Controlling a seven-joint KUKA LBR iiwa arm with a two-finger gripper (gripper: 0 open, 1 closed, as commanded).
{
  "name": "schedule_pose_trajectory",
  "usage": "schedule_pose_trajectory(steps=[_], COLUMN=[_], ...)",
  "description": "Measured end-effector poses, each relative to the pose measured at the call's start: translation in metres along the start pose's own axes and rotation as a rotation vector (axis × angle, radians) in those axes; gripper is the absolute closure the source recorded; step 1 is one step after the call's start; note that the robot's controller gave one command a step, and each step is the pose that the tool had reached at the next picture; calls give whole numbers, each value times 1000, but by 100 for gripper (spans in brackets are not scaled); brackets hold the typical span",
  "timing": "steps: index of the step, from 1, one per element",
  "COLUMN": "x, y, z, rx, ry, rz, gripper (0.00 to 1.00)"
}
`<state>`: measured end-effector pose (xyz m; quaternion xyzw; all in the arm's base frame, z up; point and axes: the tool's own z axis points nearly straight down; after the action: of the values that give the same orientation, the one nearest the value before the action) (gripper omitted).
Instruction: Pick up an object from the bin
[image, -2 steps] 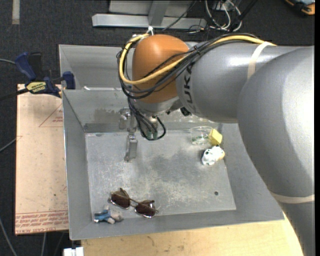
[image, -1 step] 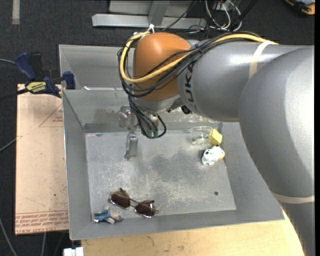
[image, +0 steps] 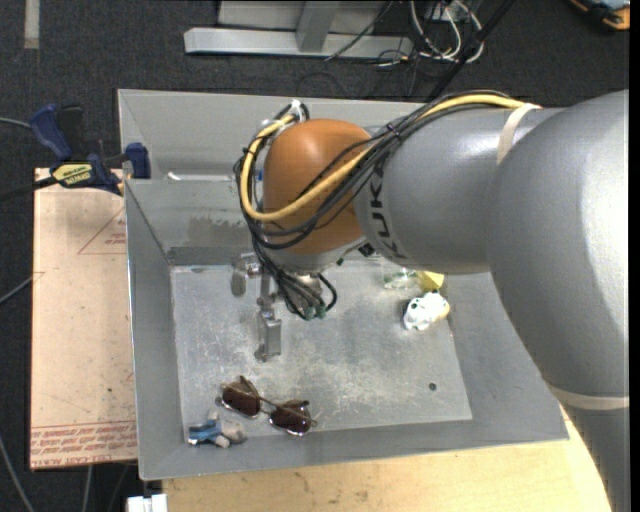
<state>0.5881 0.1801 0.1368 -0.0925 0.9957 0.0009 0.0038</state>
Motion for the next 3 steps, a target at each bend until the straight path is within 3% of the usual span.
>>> schedule_pose_trajectory(steps=[1, 2, 3], x=[43, 89, 100], y=[23, 26, 10], z=[-12, 6, 60], rx=[0, -1, -1], ry=[8, 7, -1], rz=[-20, -148, -151], gripper=[0, 0, 0])
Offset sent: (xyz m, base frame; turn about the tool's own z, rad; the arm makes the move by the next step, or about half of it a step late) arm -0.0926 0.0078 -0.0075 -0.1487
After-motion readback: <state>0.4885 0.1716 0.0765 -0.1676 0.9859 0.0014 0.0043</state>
